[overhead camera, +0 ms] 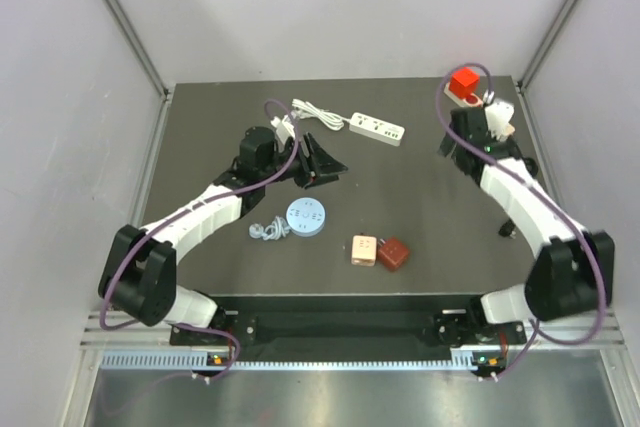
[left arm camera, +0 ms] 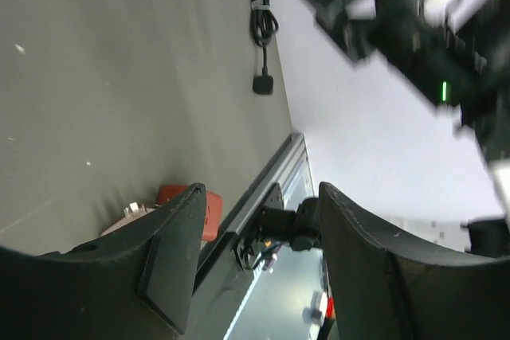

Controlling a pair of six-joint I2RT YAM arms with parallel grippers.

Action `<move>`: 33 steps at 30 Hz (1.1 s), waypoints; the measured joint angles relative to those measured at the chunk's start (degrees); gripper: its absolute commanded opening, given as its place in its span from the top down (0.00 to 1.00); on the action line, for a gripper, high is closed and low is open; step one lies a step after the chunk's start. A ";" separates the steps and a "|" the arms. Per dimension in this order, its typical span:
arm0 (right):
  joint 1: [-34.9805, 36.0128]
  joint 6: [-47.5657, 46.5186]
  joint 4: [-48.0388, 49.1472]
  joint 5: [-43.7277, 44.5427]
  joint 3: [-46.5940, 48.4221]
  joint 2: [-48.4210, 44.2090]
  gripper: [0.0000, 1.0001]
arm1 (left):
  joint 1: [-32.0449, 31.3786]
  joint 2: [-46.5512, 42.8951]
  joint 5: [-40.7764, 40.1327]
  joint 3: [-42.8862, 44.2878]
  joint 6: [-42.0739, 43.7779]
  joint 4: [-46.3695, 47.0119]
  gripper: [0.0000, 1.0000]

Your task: Pull the plug off the socket

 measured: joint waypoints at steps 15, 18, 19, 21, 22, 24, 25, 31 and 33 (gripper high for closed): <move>-24.20 -21.99 14.05 -15.17 32.35 37.66 0.10 | -4.98 12.68 3.93 1.99 -0.17 4.26 0.43; -26.29 -24.61 16.55 -18.56 34.53 40.83 0.09 | -5.07 13.53 5.01 2.16 -0.13 4.79 0.43; -26.67 -25.40 17.00 -19.50 35.89 42.07 0.09 | -5.09 13.64 5.42 2.27 -0.11 4.81 0.43; -26.91 -26.84 17.59 -21.03 39.19 44.54 0.10 | -5.11 13.75 5.99 2.60 0.00 4.81 0.43; -26.91 -27.65 17.68 -22.05 41.55 46.31 0.10 | -5.11 13.75 6.29 2.75 0.07 4.83 0.43; -26.91 -28.76 18.40 -23.58 44.78 48.72 0.12 | -5.11 13.75 6.75 3.02 0.39 4.81 0.42; -26.91 -29.31 18.49 -24.37 45.90 49.57 0.13 | -5.11 13.75 6.88 3.06 0.72 4.81 0.42; -26.93 -30.42 18.60 -27.96 46.93 50.99 0.26 | -5.11 13.75 7.48 3.15 1.31 4.72 0.42; -26.91 -30.93 18.58 -28.83 46.95 51.41 0.34 | -5.11 13.73 7.69 3.15 1.33 4.68 0.42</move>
